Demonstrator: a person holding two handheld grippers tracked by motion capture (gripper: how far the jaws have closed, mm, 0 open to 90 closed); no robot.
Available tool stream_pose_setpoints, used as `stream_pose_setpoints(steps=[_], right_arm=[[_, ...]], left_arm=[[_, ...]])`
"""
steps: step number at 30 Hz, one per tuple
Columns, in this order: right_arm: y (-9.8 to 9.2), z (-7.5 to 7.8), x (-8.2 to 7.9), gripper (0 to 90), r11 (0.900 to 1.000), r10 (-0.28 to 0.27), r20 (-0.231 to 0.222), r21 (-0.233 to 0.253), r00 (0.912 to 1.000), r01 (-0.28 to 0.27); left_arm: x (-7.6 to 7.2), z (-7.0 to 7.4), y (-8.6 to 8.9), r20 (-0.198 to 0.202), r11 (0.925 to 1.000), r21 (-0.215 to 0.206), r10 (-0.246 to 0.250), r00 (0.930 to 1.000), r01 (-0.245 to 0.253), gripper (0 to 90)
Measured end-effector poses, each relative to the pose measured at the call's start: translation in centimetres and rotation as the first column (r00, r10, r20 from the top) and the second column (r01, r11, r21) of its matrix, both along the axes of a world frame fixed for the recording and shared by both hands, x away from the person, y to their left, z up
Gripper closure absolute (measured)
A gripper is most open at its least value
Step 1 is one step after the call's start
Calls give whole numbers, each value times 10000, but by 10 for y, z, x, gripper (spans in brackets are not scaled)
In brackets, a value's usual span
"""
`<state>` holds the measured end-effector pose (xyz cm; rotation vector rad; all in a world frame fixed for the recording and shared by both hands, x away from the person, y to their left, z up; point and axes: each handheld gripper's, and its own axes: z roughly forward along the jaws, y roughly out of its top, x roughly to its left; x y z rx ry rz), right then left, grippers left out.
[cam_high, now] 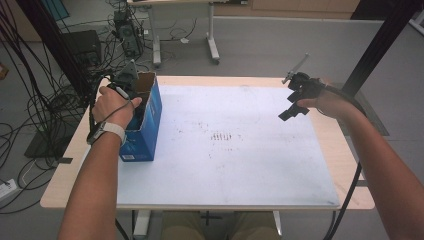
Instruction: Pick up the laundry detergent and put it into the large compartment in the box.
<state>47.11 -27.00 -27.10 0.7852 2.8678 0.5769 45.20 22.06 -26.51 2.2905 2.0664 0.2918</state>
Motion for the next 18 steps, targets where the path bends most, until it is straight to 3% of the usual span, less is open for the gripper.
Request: stream_pose_setpoints(steps=[18], right_arm=[[-2, -2, 0, 98, 10000, -49, -56, 24, 10000, 49]], left_arm=[[0, -12, 3, -97, 10000, -62, 22, 10000, -23, 382]])
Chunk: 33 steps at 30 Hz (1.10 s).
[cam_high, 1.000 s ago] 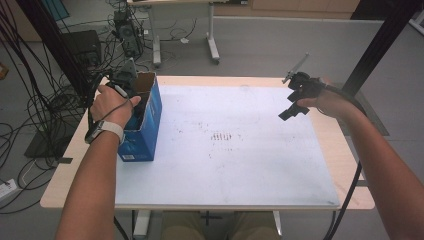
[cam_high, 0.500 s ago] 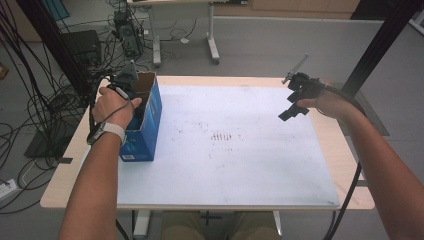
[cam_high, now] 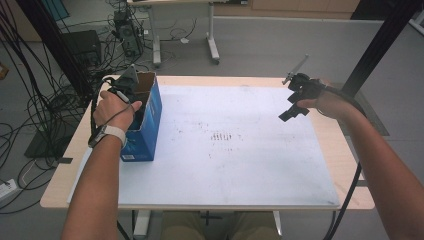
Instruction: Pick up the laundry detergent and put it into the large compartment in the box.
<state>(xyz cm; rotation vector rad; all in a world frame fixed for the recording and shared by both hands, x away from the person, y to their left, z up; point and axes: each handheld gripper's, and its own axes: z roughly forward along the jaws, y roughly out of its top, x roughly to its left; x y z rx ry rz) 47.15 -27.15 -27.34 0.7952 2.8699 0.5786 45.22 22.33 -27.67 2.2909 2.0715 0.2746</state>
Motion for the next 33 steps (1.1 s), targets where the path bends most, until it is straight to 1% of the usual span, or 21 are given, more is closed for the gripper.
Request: stream_pose_setpoints(steps=[14, 33], right_arm=[[1, -1, 0, 98, 10000, 31, 3, -1, 10000, -31], [1, 1, -1, 98, 10000, 21, 35, 0, 10000, -21]], left_arm=[[0, -1, 1, -16, 9999, -59, 95, 10000, -95, 382], [-1, -1, 2, -21, 10000, -53, 68, 10000, -69, 381]])
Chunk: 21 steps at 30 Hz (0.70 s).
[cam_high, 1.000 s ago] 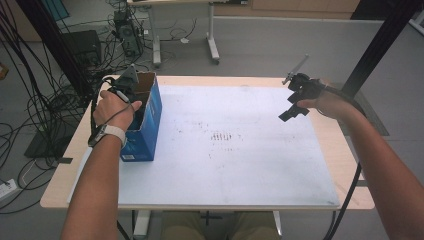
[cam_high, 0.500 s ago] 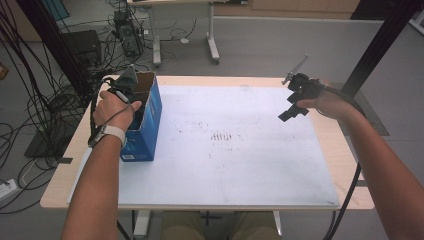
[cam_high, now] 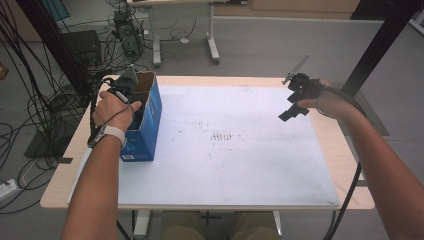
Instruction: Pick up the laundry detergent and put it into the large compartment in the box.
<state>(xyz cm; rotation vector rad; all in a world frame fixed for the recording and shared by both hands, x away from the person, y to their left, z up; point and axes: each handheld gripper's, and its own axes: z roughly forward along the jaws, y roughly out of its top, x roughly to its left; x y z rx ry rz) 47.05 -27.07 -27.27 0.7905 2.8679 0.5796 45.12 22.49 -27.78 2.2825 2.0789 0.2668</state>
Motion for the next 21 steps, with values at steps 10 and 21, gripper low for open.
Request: stream_pose_setpoints(steps=[10, 21], right_arm=[[0, 0, 0, 98, 10000, 26, -4, -6, 10000, -26], [-1, 1, -1, 98, 10000, 10, 19, -6, 10000, -10]], left_arm=[[0, 0, 0, -9, 10000, 1, 17, 10000, -17, 381], [-1, 0, 0, -9, 10000, -4, 17, 10000, -17, 381]])
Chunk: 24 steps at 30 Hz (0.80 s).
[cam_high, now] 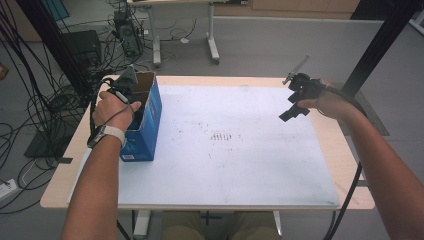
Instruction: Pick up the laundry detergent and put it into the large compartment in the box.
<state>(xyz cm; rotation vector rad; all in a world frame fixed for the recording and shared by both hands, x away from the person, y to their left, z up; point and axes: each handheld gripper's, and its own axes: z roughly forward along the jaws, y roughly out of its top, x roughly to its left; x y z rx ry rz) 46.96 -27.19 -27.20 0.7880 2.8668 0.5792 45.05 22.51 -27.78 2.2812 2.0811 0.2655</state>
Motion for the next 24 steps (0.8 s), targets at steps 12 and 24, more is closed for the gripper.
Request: stream_pose_setpoints(steps=[12, 24], right_arm=[[-1, 0, -1, 98, 10000, -13, 15, -11, 10000, 13], [0, 1, -1, 98, 10000, 1, 33, -19, 10000, -1]], left_arm=[[0, 0, 0, 5, 10000, -12, 13, 10000, -13, 380], [-1, 0, 1, 8, 10000, -12, -6, 10000, 6, 380]])
